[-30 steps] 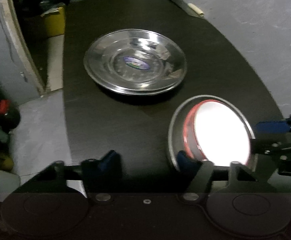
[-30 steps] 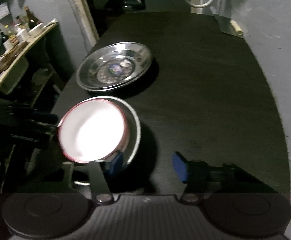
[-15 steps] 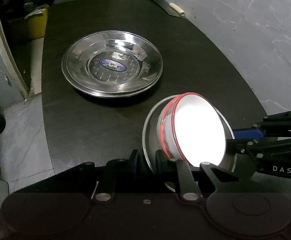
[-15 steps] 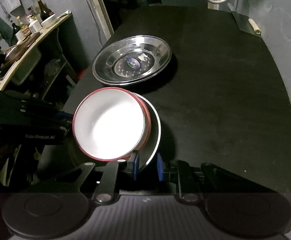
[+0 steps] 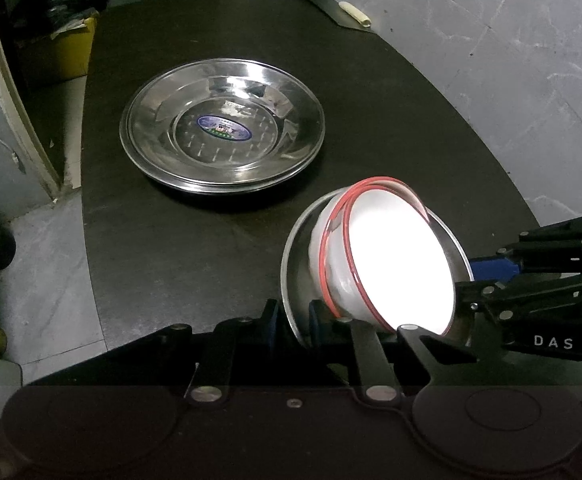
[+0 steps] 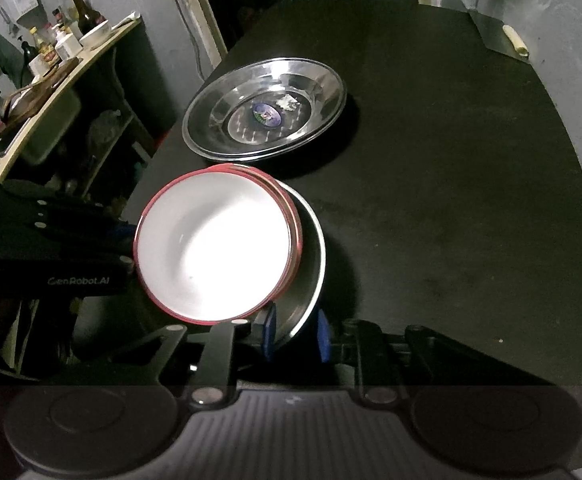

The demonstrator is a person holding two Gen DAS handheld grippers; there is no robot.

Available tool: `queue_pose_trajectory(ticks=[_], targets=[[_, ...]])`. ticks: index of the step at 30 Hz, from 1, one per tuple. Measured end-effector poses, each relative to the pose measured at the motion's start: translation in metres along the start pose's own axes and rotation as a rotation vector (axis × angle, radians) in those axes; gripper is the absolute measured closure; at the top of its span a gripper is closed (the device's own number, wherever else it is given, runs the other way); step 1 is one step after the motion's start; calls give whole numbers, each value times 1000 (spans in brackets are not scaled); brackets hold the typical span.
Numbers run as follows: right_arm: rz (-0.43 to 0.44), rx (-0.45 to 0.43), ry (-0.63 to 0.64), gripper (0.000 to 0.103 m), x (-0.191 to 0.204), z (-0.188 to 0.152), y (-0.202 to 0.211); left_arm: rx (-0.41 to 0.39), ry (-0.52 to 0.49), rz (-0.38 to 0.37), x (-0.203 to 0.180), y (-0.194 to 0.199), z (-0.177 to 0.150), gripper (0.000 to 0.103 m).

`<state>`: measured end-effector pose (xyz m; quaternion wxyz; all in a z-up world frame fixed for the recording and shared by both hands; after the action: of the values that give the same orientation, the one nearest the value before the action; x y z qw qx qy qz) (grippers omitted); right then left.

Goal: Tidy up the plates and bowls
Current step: 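Lift the bowl stack with both grippers and carry it over the steel basin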

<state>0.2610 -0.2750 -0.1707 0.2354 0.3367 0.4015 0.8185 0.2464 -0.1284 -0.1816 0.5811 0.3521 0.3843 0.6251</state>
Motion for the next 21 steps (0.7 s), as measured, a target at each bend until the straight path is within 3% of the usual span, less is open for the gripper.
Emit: queue_pose_trajectory(ticks=[21], targets=[[41, 11, 2, 79, -10, 0, 4, 23, 36, 15, -9, -1, 1, 89]])
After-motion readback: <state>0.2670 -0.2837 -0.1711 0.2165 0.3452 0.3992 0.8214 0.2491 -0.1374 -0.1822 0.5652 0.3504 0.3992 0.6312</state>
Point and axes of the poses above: each gripper's, at about its wrist camera, not at the fingertips, and y roughly against the way its jaws point, x to its left, z to its top, the point moved 8 cm from there along -y, roughly the way its jaws point, and after that the axes turned 14 degrees about z, right-handed, at the moved point
